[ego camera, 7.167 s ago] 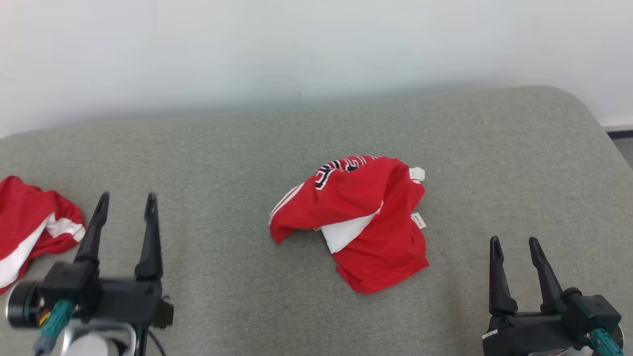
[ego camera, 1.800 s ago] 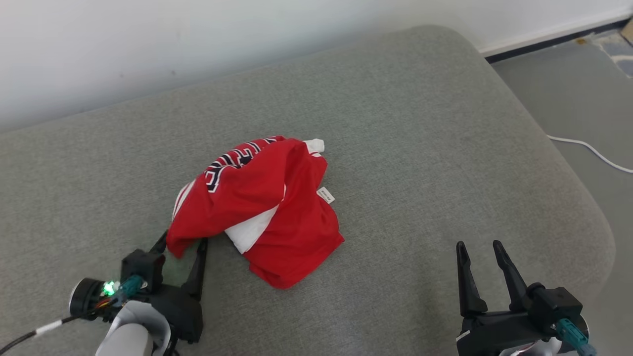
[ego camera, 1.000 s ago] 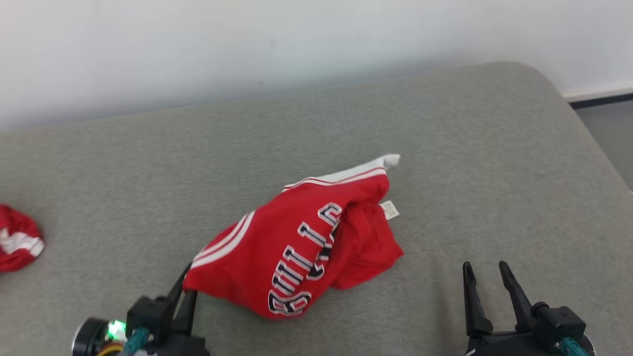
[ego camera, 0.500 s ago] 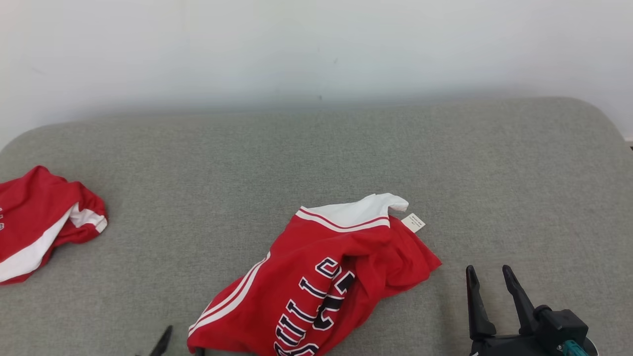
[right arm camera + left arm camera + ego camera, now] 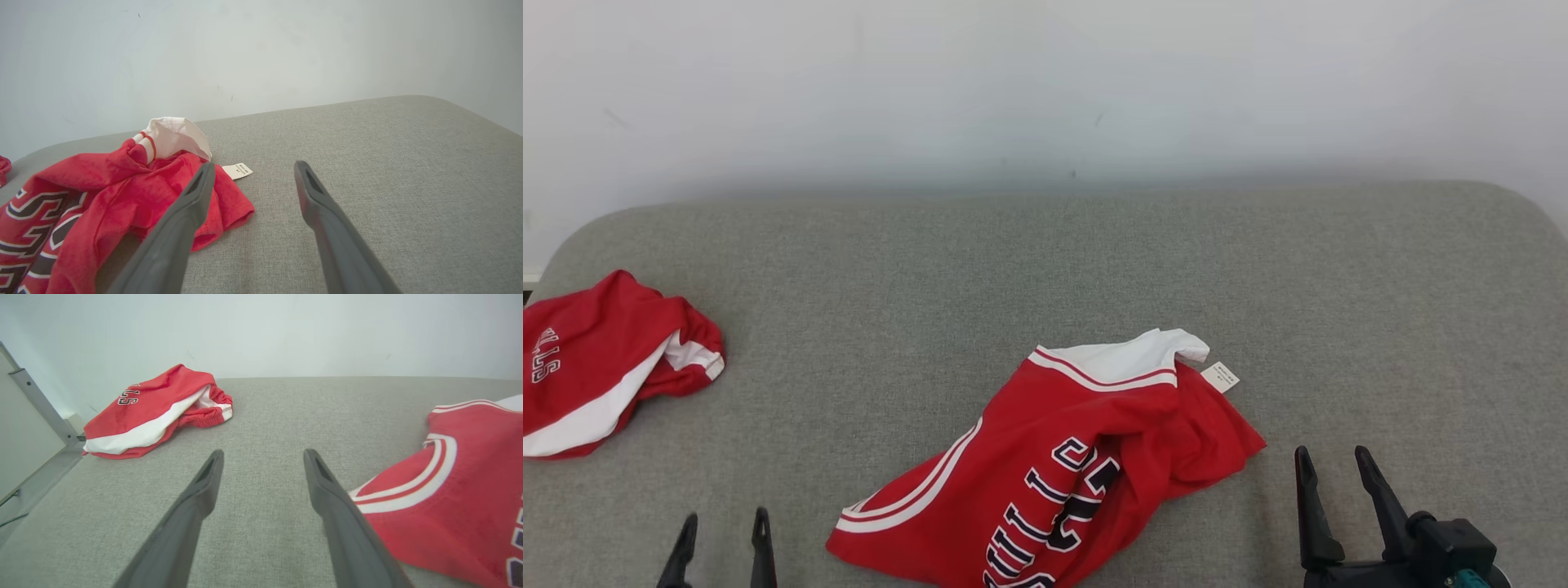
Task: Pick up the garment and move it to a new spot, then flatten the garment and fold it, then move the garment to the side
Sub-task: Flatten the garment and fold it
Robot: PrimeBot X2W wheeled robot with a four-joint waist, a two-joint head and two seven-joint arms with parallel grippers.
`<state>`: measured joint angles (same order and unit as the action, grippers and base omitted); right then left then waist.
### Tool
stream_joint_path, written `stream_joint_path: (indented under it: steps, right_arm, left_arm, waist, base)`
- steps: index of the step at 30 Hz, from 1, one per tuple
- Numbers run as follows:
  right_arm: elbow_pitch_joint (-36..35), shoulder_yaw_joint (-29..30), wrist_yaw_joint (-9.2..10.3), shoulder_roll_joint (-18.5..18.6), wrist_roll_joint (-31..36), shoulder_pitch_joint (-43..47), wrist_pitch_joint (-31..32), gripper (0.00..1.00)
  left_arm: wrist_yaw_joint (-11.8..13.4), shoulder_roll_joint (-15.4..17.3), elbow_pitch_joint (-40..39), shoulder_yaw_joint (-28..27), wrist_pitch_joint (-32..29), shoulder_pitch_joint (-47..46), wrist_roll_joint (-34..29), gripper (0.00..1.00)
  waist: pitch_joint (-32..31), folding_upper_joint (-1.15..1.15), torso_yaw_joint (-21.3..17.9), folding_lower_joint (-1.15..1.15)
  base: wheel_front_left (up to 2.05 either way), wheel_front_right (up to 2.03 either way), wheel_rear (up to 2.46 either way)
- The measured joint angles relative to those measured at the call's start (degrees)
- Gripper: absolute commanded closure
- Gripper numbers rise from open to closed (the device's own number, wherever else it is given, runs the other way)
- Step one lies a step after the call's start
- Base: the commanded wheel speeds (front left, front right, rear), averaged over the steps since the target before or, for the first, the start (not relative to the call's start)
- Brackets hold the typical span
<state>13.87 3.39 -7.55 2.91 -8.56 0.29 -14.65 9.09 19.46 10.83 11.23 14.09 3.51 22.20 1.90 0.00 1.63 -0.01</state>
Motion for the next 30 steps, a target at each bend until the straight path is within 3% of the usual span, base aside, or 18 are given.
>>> stream_joint_path:
  steps: [7,17,20,30]
  right_arm:
    - [-0.2,-1.0,0.0,0.0,0.0,-1.6,0.1,0.0]
    - [1.1,-3.3,0.0,0.0,-2.4,-5.4,-0.1,0.0]
    - [2.1,-3.9,0.0,0.0,-3.6,-6.2,-0.3,0.0]
    - [1.9,-5.0,0.0,0.0,-6.6,-7.6,-0.5,0.0]
  left_arm:
    - [-2.5,1.3,-4.1,1.4,-2.3,-8.6,-0.5,0.0]
    - [-12.1,4.6,-0.4,4.1,-13.6,-26.7,2.9,0.0]
    - [-13.9,6.0,2.1,5.4,-17.5,-30.4,3.6,0.0]
    - [-16.2,6.7,10.6,12.6,-27.9,-35.6,10.7,0.0]
  waist:
    - [1.6,0.0,-0.9,0.0]
    - [4.7,0.0,-6.7,0.01]
    - [5.7,0.0,-9.1,0.01]
    - [9.2,0.01,-17.1,0.02]
  base:
    - [0.0,0.0,0.0]
    - [0.0,0.0,0.0]
    - [0.0,0.0,0.0]
    - [0.0,0.0,0.0]
